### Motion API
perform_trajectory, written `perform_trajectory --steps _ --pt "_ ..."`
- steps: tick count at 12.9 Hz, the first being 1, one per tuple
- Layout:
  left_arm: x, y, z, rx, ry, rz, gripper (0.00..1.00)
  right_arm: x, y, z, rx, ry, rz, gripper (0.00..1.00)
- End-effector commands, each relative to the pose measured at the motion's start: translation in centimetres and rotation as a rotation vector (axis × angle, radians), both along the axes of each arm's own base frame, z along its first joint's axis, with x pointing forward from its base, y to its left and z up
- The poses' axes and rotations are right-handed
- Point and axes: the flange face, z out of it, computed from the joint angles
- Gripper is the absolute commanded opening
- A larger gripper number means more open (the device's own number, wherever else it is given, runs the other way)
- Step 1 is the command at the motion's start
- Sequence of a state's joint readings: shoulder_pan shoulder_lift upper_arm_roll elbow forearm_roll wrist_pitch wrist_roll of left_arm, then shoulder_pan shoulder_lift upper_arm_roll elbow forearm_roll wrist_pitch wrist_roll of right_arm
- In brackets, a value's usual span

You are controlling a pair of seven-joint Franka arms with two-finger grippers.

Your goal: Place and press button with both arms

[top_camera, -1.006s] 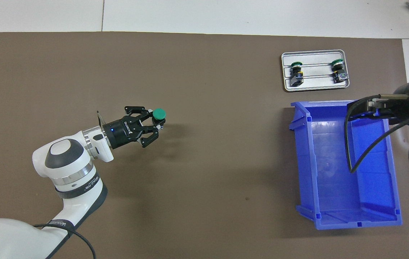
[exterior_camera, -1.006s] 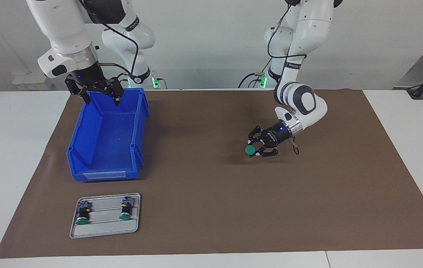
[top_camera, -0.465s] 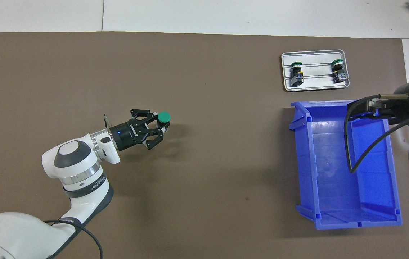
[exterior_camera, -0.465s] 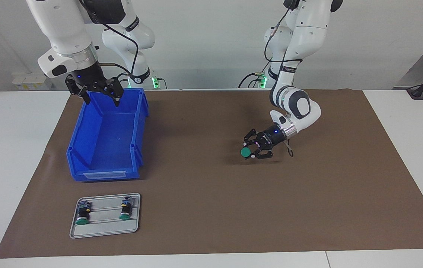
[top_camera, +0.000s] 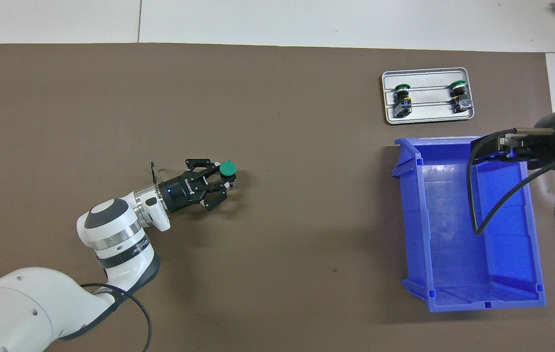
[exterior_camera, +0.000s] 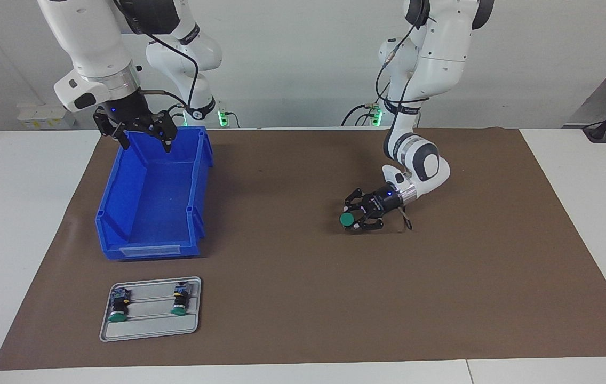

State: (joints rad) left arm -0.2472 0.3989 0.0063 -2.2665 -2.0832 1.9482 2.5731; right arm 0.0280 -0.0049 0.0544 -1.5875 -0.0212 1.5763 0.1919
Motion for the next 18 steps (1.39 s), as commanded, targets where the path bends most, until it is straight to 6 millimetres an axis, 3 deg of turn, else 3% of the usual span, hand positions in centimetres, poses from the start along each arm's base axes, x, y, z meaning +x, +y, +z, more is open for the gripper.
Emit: perform_trajectory --steps 1,4,8,9,11,14,18 --pt "-0.3 1.0 -0.5 -0.026 -0.034 0.016 0.06 -0.4 -0.1 0.2 0.022 -0.001 -0.001 1.0" --pt "-1.6 1.2 -1.1 0.007 -0.105 0.001 0.06 -0.4 -0.1 0.2 0.022 -0.001 -0.001 1.0" --pt "-3.9 1.3 -2.6 0.056 -0.141 -0.021 0.14 -0.4 -0.1 0.2 0.022 -0.001 -0.001 1.0" --pt "-4.0 1.4 -2.7 0.061 -0.14 -0.022 0.19 -0.4 -0.1 0.2 0.022 -0.001 -0.001 1.0" --pt "-4.4 0.8 -3.0 0.091 -0.15 -0.037 0.42 -0.4 -0.1 0.2 0.022 -0.001 -0.001 1.0" --pt "-4.3 0.8 -3.0 0.099 -0.148 -0.037 0.63 -0.4 -0.1 0.2 0.022 -0.001 -0.001 1.0" --pt "-4.3 0.9 -3.1 0.104 -0.145 -0.035 0.76 -0.4 -0.1 0.2 0.022 -0.001 -0.001 1.0"
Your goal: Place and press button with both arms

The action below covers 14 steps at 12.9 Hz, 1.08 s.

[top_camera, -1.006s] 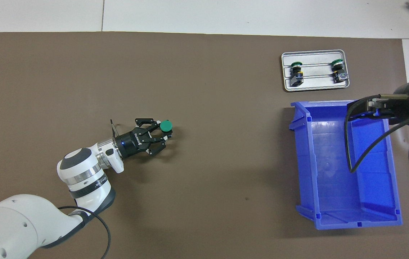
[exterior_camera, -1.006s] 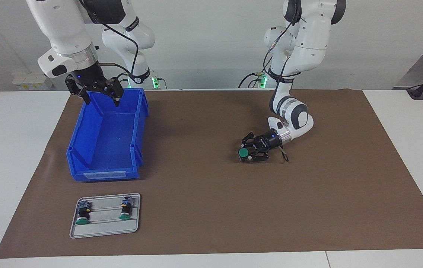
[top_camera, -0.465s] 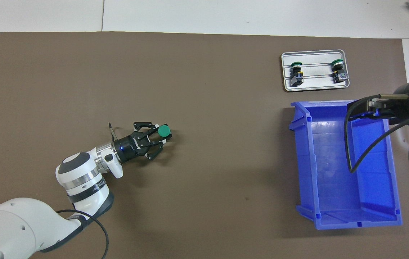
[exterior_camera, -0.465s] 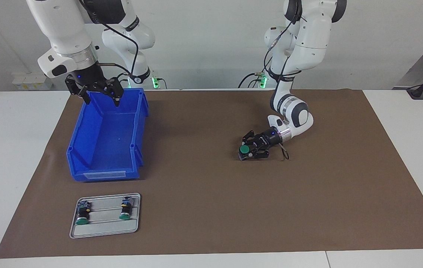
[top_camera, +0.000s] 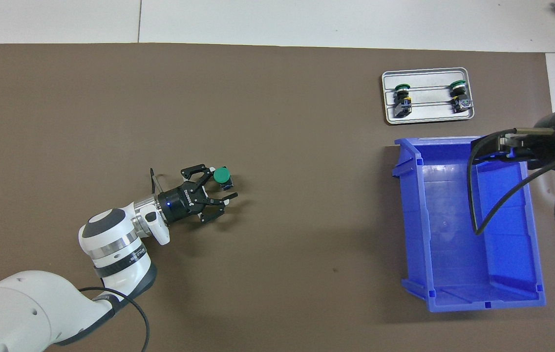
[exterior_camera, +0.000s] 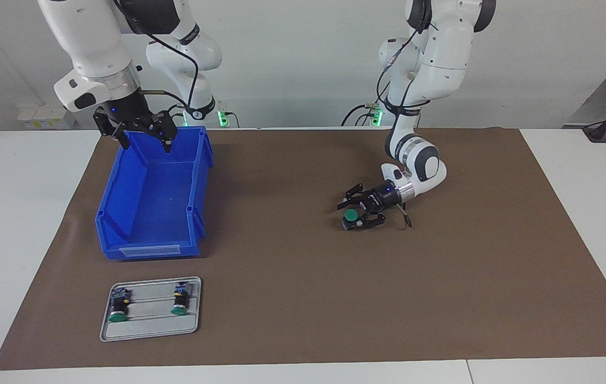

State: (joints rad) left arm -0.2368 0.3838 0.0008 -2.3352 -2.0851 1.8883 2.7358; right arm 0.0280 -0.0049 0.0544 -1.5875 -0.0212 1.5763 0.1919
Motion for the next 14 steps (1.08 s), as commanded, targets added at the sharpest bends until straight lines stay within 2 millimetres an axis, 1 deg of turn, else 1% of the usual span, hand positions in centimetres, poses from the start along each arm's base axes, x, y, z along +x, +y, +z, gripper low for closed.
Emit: perform_trajectory --steps 1,7,10,13,14 --pt "-2.0 0.6 -2.2 0.088 -0.031 0.001 0.8 -0.4 -0.1 0.2 0.022 -0.001 -0.001 1.0" --pt "-1.7 0.7 -1.4 0.071 -0.04 0.004 0.81 -0.4 -0.1 0.2 0.022 -0.001 -0.001 1.0" --pt "-1.5 0.5 -0.8 0.072 -0.048 0.002 0.99 -0.4 -0.1 0.2 0.022 -0.001 -0.001 1.0" --pt "-1.5 0.5 -0.5 0.075 -0.049 0.003 0.99 -0.4 -0.1 0.2 0.022 -0.001 -0.001 1.0" --pt "-1.4 0.4 -0.1 0.072 -0.055 0.004 0.99 -0.4 -0.1 0.2 0.022 -0.001 -0.001 1.0"
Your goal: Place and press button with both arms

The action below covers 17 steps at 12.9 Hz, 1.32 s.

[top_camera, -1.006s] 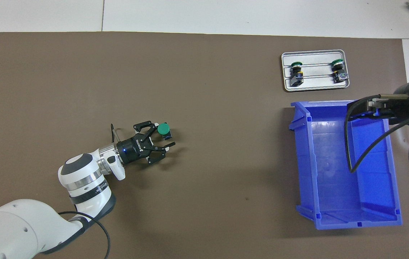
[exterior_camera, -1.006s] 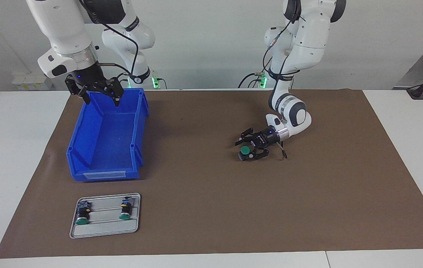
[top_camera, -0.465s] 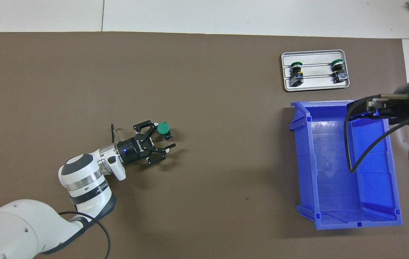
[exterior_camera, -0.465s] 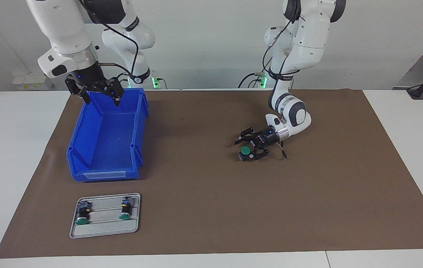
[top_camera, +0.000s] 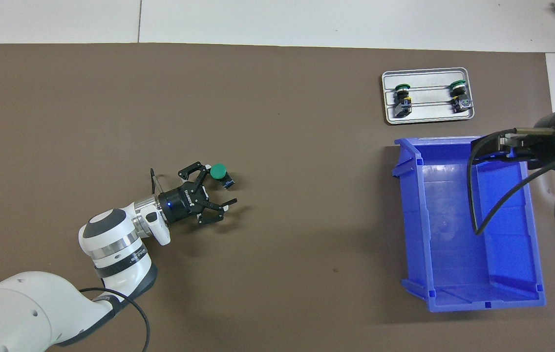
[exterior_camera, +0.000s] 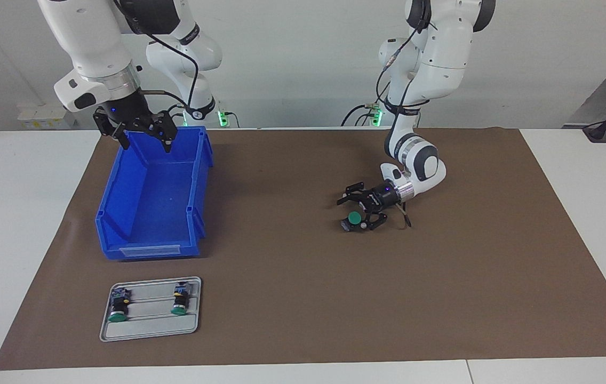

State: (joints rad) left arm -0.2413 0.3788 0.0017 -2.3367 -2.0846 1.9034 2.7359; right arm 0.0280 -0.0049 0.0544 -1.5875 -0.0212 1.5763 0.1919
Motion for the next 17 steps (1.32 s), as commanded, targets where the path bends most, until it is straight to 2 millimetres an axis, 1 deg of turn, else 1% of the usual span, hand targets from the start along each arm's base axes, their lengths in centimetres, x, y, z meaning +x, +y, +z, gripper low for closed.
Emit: perform_trajectory --steps 1,3,5,6,9,12,14,16,17 --pt "-1.4 0.5 0.0 0.056 -0.055 0.002 0.99 -0.4 -0.1 0.2 0.022 -0.001 -0.001 1.0" --pt "-1.9 -0.1 0.4 0.056 -0.057 -0.011 0.99 -0.4 -0.1 0.2 0.022 -0.001 -0.001 1.0" --pt "-1.9 -0.3 1.0 0.06 -0.062 -0.012 0.99 -0.4 -0.1 0.2 0.022 -0.001 -0.001 1.0" --pt "-2.2 -0.7 1.3 0.066 -0.063 -0.02 0.99 -0.4 -0.1 0.2 0.022 -0.001 -0.001 1.0" --pt "-2.2 -0.8 2.7 0.085 -0.058 -0.011 0.99 -0.4 -0.1 0.2 0.022 -0.001 -0.001 1.0" --pt "-2.0 -0.5 2.8 0.102 -0.049 0.0 0.99 -0.4 -0.1 0.2 0.022 -0.001 -0.001 1.0" --pt "-1.8 0.0 3.1 0.124 -0.052 0.016 0.99 -0.4 -0.1 0.2 0.022 -0.001 -0.001 1.0" --pt "-2.0 0.1 2.7 0.161 -0.041 0.022 0.99 -0.4 -0.1 0.2 0.022 -0.001 -0.001 1.0" --pt "-2.0 -0.2 2.6 0.171 -0.04 0.018 0.99 -0.4 -0.1 0.2 0.022 -0.001 -0.001 1.0"
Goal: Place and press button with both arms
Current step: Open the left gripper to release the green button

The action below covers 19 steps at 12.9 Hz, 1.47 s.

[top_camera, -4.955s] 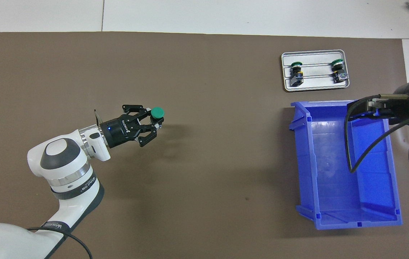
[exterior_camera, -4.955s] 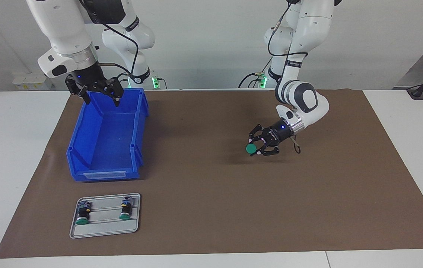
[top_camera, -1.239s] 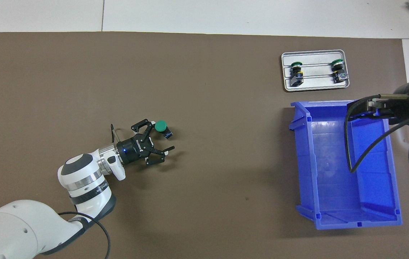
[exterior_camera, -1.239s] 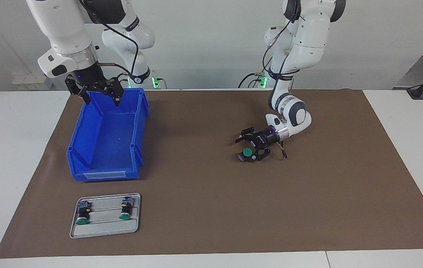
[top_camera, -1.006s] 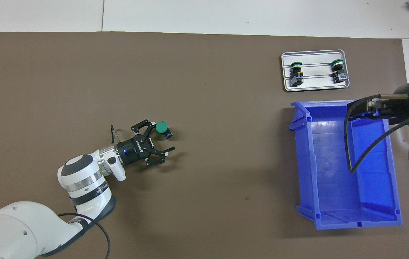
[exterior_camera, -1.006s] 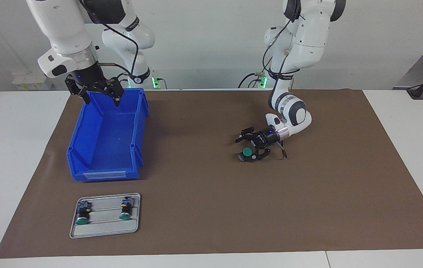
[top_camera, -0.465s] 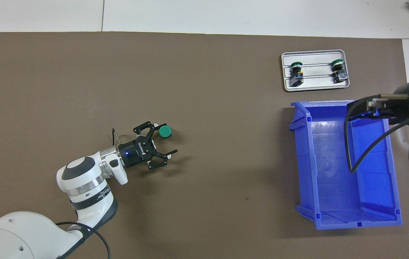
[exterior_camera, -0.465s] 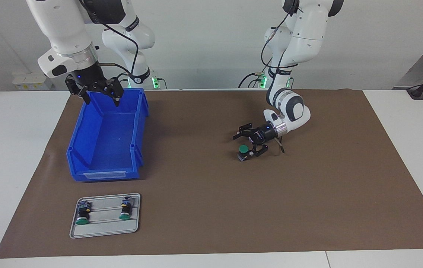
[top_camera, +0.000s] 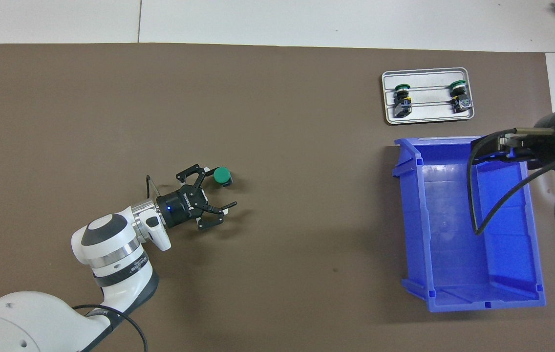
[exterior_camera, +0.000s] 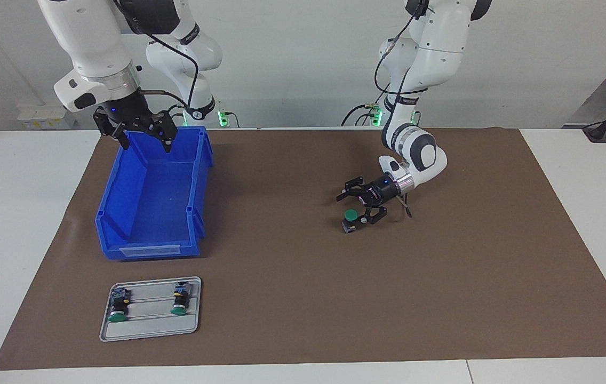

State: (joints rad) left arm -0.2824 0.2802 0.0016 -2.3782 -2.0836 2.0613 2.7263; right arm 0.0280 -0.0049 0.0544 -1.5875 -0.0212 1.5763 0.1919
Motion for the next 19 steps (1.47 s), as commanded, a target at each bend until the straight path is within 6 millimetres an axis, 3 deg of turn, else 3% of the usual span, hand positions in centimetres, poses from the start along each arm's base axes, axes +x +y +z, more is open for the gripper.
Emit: perform_trajectory --steps 1,13,19 --pt "-0.9 -0.1 0.4 0.05 -0.037 -0.003 0.99 -0.4 -0.1 0.2 0.022 -0.001 -0.001 1.0" --pt "-0.7 1.2 0.3 0.07 -0.026 0.028 0.99 -0.4 -0.1 0.2 0.022 -0.001 -0.001 1.0" --pt "-0.1 1.5 1.9 0.067 -0.004 0.057 1.0 -0.4 -0.1 0.2 0.022 -0.001 -0.001 1.0"
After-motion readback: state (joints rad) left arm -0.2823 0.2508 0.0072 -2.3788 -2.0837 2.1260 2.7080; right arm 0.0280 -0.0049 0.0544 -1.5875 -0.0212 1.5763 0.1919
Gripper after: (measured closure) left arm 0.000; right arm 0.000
